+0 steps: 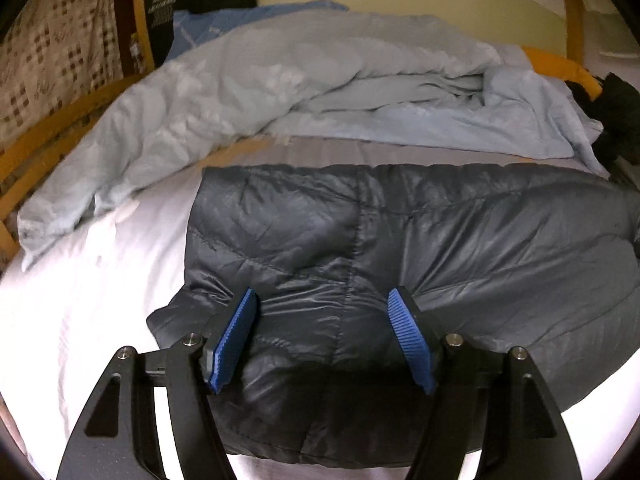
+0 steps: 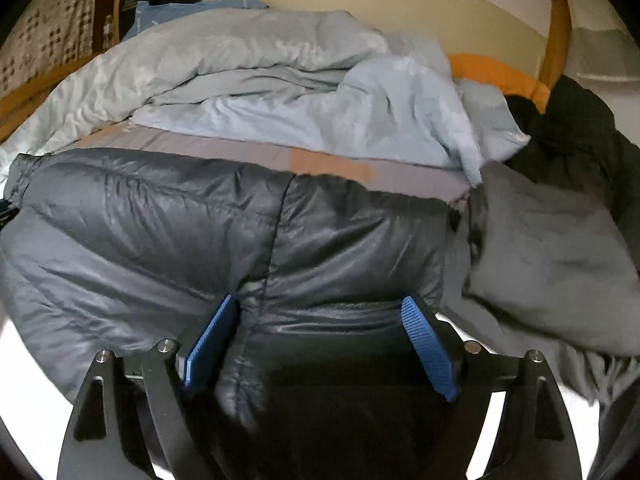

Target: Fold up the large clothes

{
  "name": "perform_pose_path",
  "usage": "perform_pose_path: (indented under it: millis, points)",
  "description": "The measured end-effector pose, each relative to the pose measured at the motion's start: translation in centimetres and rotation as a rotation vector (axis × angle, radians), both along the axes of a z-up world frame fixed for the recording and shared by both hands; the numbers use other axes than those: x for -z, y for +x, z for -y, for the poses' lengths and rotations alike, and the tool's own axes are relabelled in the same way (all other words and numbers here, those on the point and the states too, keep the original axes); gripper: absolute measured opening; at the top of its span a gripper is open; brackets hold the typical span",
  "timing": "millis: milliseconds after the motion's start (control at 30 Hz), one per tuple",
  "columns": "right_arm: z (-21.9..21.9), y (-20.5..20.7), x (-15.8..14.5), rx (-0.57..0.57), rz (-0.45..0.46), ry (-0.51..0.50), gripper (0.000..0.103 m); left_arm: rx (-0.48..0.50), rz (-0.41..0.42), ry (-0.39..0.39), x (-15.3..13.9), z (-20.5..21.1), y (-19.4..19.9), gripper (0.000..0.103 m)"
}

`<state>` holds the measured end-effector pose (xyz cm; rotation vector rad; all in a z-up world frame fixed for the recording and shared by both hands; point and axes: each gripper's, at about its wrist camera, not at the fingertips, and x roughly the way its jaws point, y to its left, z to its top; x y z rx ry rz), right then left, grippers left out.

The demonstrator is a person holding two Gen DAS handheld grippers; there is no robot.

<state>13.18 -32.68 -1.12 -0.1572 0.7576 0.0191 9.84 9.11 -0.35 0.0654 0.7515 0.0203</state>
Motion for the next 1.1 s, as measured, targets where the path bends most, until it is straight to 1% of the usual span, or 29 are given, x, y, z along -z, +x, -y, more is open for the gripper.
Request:
perform_pose_path:
  millis: [100, 167, 233, 333, 367, 467, 533, 567, 600, 633, 700, 767, 833, 900, 933, 967, 1033, 1100]
  points:
    - [-0.3, 0.0, 0.2, 0.014, -0.012, -0.013, 0.086, 0.0, -0.016, -0.019, 0.1, -0.2, 0.1, 0.069]
    - [-0.4, -0.1, 0.0, 0.015, -0.007, -0.034, 0.086, 0.004, -0.004, -0.029, 0.0, -0.4, -0.1, 0.068]
    - [-0.3, -0.6, -0.4, 0.031, 0.002, -0.035, 0.086, 0.004, 0.034, -0.066, -0.5, -0.9, -0.6, 0.068]
    - [0.0, -1.6, -1.2, 0.072, 0.008, -0.009, 0.086, 0.003, 0.107, -0.127, -2.0, -1.5, -1.7, 0.067]
    - [0.0, -1.9, -1.6, 0.08, 0.015, -0.004, 0.086, 0.007, 0.136, -0.132, -2.6, -1.5, -2.1, 0.067]
    - [-0.1, -3.4, -2.6, 0.1, 0.034, -0.001, 0.087, 0.009, 0.203, -0.114, -4.2, -1.4, -3.0, 0.067]
    - [-0.2, -4.5, -3.1, 0.115, 0.048, -0.017, 0.092, 0.024, 0.247, -0.113, -5.1, -1.2, -3.9, 0.067]
    - [-0.2, -4.9, -3.3, 0.125, 0.056, -0.025, 0.096, 0.033, 0.271, -0.106, -5.6, -1.0, -4.4, 0.07]
    - [-0.2, -5.2, -3.4, 0.132, 0.063, -0.027, 0.099, 0.041, 0.293, -0.095, -6.1, -0.7, -4.9, 0.077]
    - [-0.2, -5.8, -3.8, 0.138, 0.078, -0.021, 0.103, 0.052, 0.317, -0.086, -6.6, -0.4, -5.4, 0.08]
    - [-0.2, -6.7, -4.5, 0.14, 0.11, -0.006, 0.103, 0.098, 0.356, -0.087, -7.4, 0.3, -6.4, 0.081]
    - [-0.5, -7.3, -5.0, 0.128, 0.129, -0.004, 0.103, 0.146, 0.359, -0.093, -7.8, 1.1, -7.0, 0.082]
    - [-0.8, -8.0, -5.4, 0.122, 0.145, -0.001, 0.103, 0.169, 0.359, -0.1, -7.7, 1.8, -7.3, 0.086]
    - [-0.9, -8.4, -5.7, 0.113, 0.145, 0.018, 0.103, 0.183, 0.356, -0.111, -7.4, 2.5, -7.4, 0.094]
    - [-1.0, -8.8, -5.7, 0.099, 0.138, 0.045, 0.103, 0.191, 0.349, -0.114, -7.2, 2.8, -7.3, 0.096]
    - [-1.1, -9.0, -5.7, 0.086, 0.128, 0.064, 0.103, 0.194, 0.34, -0.097, -6.8, 3.3, -7.2, 0.098]
    - [-1.5, -9.1, -5.4, 0.047, 0.107, 0.07, 0.103, 0.189, 0.331, -0.023, -6.1, 4.4, -7.0, 0.098]
    - [-1.9, -9.0, -5.1, 0.044, 0.113, 0.023, 0.103, 0.203, 0.326, 0.016, -5.4, 5.3, -7.0, 0.098]
